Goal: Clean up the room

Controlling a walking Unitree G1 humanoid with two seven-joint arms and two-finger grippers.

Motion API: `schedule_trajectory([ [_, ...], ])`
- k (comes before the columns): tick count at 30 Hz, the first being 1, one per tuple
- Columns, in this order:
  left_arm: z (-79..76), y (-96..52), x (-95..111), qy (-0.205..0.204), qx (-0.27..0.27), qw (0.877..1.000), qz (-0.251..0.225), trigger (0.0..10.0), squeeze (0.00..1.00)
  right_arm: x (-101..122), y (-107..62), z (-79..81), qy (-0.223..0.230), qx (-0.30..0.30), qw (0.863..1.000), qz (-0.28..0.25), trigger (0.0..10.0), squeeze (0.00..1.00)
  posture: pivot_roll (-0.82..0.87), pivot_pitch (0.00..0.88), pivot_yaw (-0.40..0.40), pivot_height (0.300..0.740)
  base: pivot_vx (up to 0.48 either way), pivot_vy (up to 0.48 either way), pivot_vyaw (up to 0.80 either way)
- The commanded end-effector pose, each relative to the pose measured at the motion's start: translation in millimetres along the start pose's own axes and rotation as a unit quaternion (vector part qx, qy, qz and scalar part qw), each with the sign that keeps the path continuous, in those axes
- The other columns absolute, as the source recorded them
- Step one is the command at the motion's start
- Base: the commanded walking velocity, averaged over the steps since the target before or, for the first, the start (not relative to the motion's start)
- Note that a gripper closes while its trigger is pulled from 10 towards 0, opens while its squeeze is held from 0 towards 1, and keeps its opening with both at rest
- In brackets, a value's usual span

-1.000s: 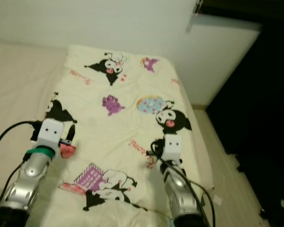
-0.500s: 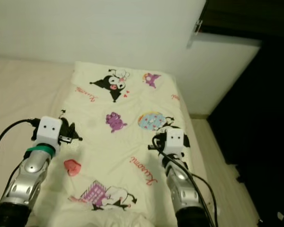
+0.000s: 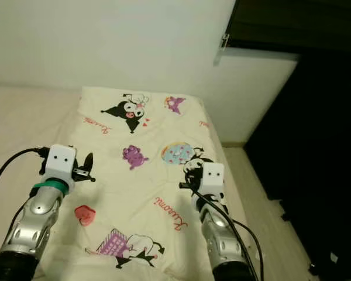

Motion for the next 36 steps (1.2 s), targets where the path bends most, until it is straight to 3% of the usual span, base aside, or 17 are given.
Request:
schedule_trajectory([
  [1,-8.7,-4.8,-11,0.000,-0.015,1.000,0.017,10.0,0.00,-2,-2.6,-18.0,0.002,-0.035,0.999,0.008,10.0,0.00,0.08,0.000,-0.056,0.740,0.000,0.000,0.00],
  [4,-9.1,-5.0,-11,0.000,-0.016,1.000,0.016,10.0,0.00,-2,-2.7,-18.8,0.001,-0.037,0.999,0.009,10.0,0.00,0.08,0.000,-0.056,0.740,0.000,0.000,0.00],
  [7,-23.5,-9.2,-20,-0.017,-0.042,0.998,0.033,10.0,0.00,0,3.7,-23.1,-0.002,-0.059,0.998,0.013,10.0,0.00,0.08,0.000,-0.049,0.740,0.000,0.000,0.00],
  [11,-28.4,-9.2,-17,-0.023,-0.050,0.998,0.029,10.0,0.00,-1,2.8,-26.0,-0.004,-0.077,0.997,0.008,10.0,0.00,0.09,0.000,-0.041,0.740,0.000,0.000,0.00],
  [14,-33.5,-11.1,-18,-0.005,-0.067,0.997,0.025,10.0,0.00,-6,-0.6,-24.2,-0.021,-0.077,0.997,0.010,10.0,0.00,0.09,0.000,-0.031,0.740,0.000,0.000,0.00],
  [22,-28.3,-10.3,-20,-0.018,-0.047,0.998,0.036,10.0,0.00,-5,-4.1,-33.5,-0.001,-0.103,0.995,0.008,10.0,0.00,0.10,0.000,-0.029,0.740,0.000,0.000,0.00],
  [27,-31.0,-9.6,-14,-0.011,-0.061,0.998,0.025,10.0,0.00,-7,-7.9,-33.0,-0.013,-0.100,0.995,0.010,10.0,0.00,0.09,0.000,-0.016,0.740,0.000,0.000,0.00],
  [34,-41.5,-13.5,-16,-0.005,-0.078,0.996,0.032,10.0,0.00,-8,-24.5,-56.9,0.020,-0.149,0.989,-0.004,10.0,0.00,0.08,0.000,0.013,0.740,0.000,0.000,0.00],
  [36,-44.5,-12.6,-13,-0.001,-0.085,0.996,0.026,10.0,0.00,-9,-26.9,-59.2,0.022,-0.155,0.988,-0.007,10.0,0.00,0.06,0.000,0.054,0.740,0.000,0.000,0.00],
])
Point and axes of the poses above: a point about 5 cm out from each wrist's last joint towards the gripper, its own y axis pointing out of the wrist towards the gripper, its own x axis along the axis of the wrist's last joint, z = x × y, the point moved 5 cm from there along y, pointing out of the wrist towards the gripper, and after that the axes turned 12 degrees about y, right-handed, at the moved point
